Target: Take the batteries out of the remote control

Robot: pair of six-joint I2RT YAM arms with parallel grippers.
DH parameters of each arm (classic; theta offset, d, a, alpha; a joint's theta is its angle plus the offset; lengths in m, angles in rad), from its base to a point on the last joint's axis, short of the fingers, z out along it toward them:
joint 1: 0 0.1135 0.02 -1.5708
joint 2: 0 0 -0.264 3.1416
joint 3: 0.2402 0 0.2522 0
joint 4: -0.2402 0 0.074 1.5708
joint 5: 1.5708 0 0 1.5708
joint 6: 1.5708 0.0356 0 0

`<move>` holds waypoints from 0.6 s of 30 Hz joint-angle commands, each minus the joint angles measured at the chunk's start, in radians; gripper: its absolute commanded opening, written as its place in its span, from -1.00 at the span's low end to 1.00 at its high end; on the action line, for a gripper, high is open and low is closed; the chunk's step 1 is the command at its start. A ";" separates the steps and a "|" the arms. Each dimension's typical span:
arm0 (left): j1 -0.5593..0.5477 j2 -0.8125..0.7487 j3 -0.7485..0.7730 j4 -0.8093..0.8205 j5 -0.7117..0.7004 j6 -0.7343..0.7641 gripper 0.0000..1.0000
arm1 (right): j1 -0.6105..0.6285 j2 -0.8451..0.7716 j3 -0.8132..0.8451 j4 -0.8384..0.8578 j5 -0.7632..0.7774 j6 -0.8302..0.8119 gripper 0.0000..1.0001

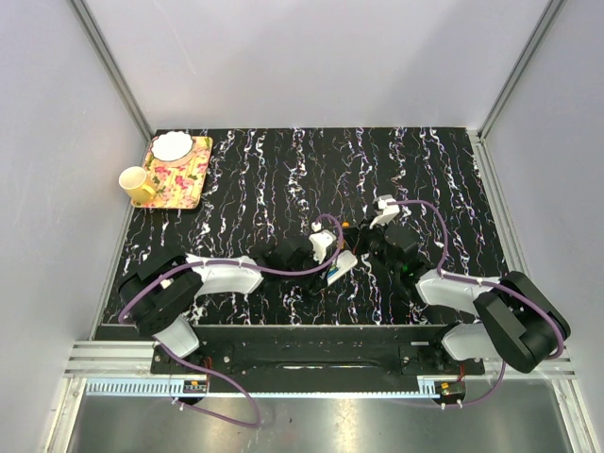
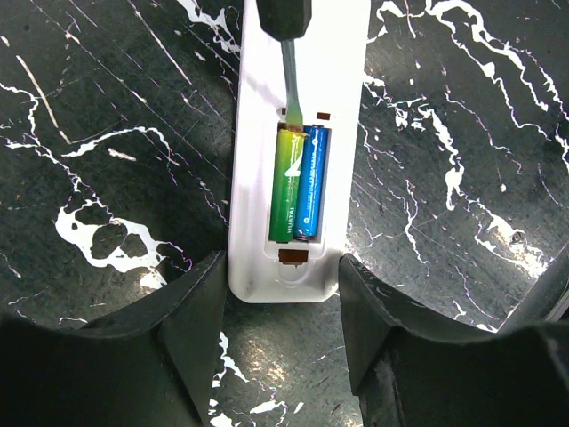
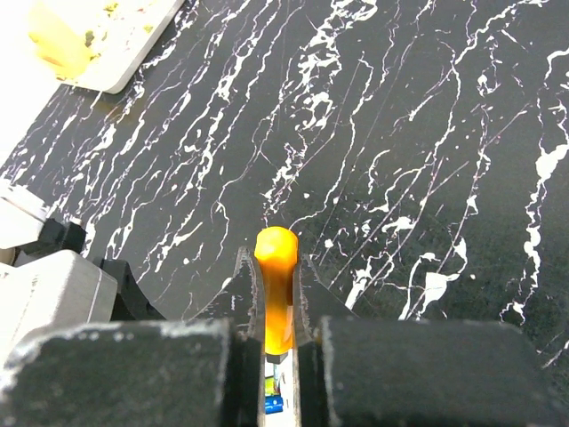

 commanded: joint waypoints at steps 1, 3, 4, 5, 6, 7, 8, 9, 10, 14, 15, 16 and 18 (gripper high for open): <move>-0.004 0.048 0.025 0.001 -0.023 -0.004 -0.44 | 0.012 -0.008 0.009 0.085 -0.089 0.081 -1.00; -0.004 0.054 0.032 -0.004 -0.023 -0.004 -0.51 | 0.012 -0.008 0.004 0.096 -0.109 0.095 -1.00; -0.004 0.056 0.033 -0.006 -0.024 -0.004 -0.53 | 0.012 -0.005 0.003 0.108 -0.113 0.111 -1.00; -0.006 0.057 0.035 -0.007 -0.024 -0.004 -0.54 | 0.012 -0.002 0.000 0.113 -0.122 0.117 -1.00; -0.006 0.062 0.038 -0.012 -0.026 -0.006 -0.55 | 0.012 0.000 -0.002 0.116 -0.126 0.118 -1.00; -0.004 0.063 0.039 -0.013 -0.026 -0.006 -0.57 | 0.012 0.010 0.000 0.118 -0.127 0.124 -1.00; -0.004 0.065 0.041 -0.013 -0.029 -0.007 -0.58 | 0.012 0.013 -0.002 0.116 -0.129 0.125 -1.00; -0.004 0.065 0.042 -0.015 -0.030 -0.007 -0.60 | 0.012 0.019 -0.002 0.118 -0.127 0.125 -1.00; -0.004 0.066 0.042 -0.016 -0.030 -0.009 -0.60 | 0.012 0.029 -0.005 0.128 -0.132 0.128 -1.00; -0.004 0.066 0.042 -0.016 -0.032 -0.011 -0.64 | 0.012 0.044 -0.007 0.139 -0.155 0.143 -1.00; -0.004 0.068 0.044 -0.018 -0.032 -0.011 -0.65 | 0.012 0.046 -0.007 0.147 -0.159 0.155 -1.00; -0.003 0.069 0.045 -0.019 -0.030 -0.011 -0.67 | 0.012 0.046 -0.008 0.153 -0.167 0.161 -1.00; -0.003 0.078 0.055 -0.029 -0.030 -0.011 -0.76 | 0.012 0.044 -0.010 0.159 -0.176 0.177 -1.00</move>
